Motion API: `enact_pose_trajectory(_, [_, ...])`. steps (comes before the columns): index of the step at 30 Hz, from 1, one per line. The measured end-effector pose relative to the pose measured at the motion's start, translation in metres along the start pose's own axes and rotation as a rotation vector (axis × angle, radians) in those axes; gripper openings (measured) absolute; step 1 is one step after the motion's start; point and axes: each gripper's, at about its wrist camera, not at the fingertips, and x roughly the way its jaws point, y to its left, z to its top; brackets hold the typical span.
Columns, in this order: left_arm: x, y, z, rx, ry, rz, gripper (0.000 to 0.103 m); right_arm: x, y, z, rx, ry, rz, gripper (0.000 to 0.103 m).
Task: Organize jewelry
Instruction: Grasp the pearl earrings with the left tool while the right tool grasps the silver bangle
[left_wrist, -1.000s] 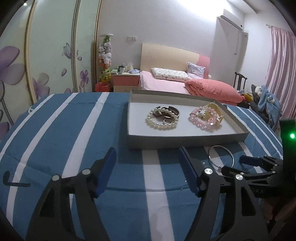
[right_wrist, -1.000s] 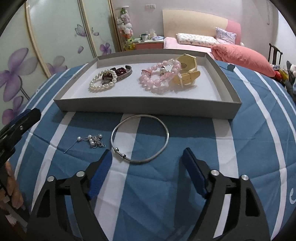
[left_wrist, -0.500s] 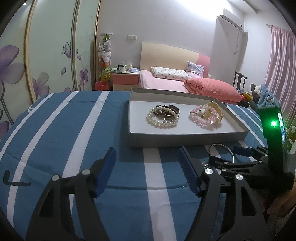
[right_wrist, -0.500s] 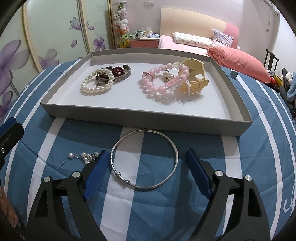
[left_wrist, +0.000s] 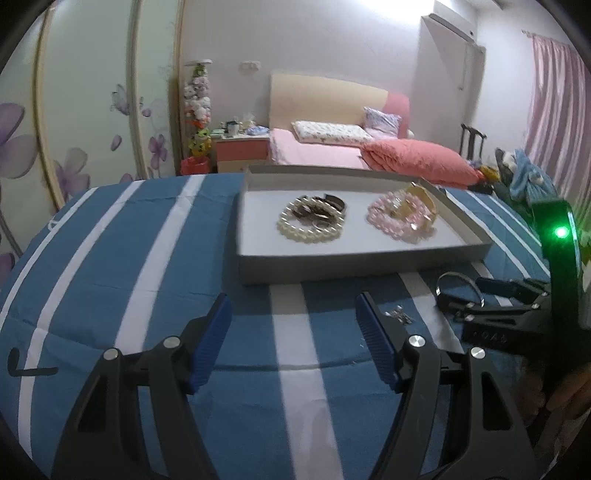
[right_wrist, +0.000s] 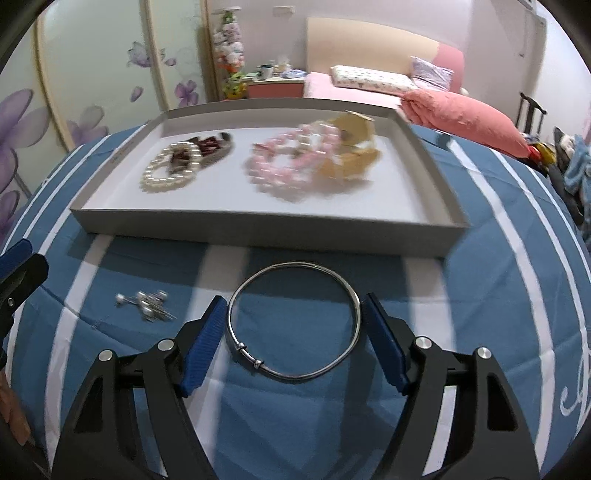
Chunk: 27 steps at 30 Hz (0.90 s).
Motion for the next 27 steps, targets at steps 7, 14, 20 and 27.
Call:
enact_pose_trajectory(7, [0.023, -0.032, 0.001, 0.067, 0.119, -0.027, 0.069, -0.012, -0.034, -0.012, 0.055, 0.004, -0.037, 0.074])
enact_pose_trajectory(14, [0.045, -0.065, 0.0, 0.126, 0.185, -0.027, 0.066, -0.013, -0.037, -0.015, 0.057, 0.0, -0.028, 0.074])
enact_pose_trajectory(20, [0.059, -0.081, 0.0, 0.153, 0.223, -0.016, 0.05, -0.013, -0.04, -0.016, 0.059, -0.003, -0.011, 0.074])
enact_pose_trajectory(27, [0.06, -0.092, -0.002, 0.175, 0.215, -0.043, 0.023, -0.014, -0.041, -0.016, 0.056, -0.005, -0.002, 0.074])
